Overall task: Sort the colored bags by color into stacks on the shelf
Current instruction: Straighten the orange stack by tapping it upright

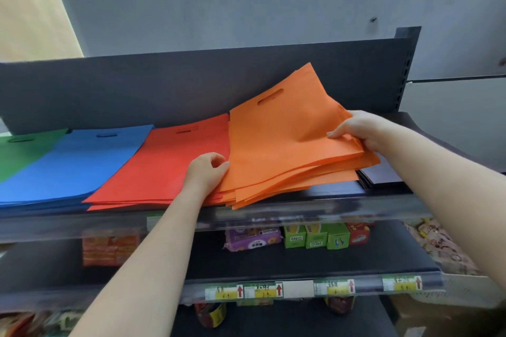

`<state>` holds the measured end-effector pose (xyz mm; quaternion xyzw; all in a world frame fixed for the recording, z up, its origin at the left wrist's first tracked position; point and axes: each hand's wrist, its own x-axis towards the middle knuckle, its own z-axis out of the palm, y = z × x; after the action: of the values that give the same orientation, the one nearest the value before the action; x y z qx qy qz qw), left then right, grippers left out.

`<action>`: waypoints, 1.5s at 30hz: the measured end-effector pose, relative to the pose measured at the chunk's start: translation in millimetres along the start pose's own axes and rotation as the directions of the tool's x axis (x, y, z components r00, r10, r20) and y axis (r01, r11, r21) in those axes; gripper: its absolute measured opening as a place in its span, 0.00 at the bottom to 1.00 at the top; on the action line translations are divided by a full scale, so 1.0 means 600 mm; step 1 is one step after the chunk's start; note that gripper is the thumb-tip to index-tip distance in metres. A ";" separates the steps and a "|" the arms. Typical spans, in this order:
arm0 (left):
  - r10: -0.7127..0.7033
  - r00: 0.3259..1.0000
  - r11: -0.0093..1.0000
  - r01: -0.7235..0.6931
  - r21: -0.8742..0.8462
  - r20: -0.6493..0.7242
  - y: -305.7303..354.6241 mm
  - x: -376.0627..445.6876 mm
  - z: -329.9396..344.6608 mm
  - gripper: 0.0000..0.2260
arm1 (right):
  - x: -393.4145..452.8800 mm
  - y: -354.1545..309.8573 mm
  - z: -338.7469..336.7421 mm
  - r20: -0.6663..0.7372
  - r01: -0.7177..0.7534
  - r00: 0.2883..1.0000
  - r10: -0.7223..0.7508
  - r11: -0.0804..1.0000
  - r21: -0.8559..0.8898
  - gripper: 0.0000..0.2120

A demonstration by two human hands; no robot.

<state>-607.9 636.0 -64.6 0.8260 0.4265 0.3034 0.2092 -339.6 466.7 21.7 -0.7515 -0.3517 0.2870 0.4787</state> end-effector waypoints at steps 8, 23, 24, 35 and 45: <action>-0.040 0.998 0.999 0.039 0.025 0.049 0.009 0.003 -0.001 0.12 | -0.029 -0.030 -0.080 -0.087 0.085 0.992 -0.086 0.996 -0.013 0.13; -0.185 0.795 0.620 0.551 -0.559 0.578 0.135 0.043 0.037 0.41 | -0.042 0.043 -0.158 -0.063 0.177 0.984 -0.166 0.949 0.263 0.16; -0.193 0.791 0.605 0.561 -0.565 0.580 0.135 0.045 0.042 0.40 | -0.040 0.052 -0.159 -0.063 0.166 0.986 -0.155 0.949 0.267 0.16; -0.280 0.856 0.851 0.430 -0.300 0.434 0.136 0.075 0.084 0.26 | -0.004 0.117 -0.150 0.061 -0.132 0.990 0.127 0.987 0.091 0.20; -0.434 0.696 0.770 0.616 -0.164 0.572 0.152 0.086 0.083 0.36 | 0.028 0.116 -0.169 0.098 -0.385 0.912 0.397 0.914 -0.127 0.26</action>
<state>-497.8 624.6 -28.9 0.6655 0.5182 0.0730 0.5323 -234.2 407.4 -5.8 -0.8120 -0.2372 0.4033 0.3489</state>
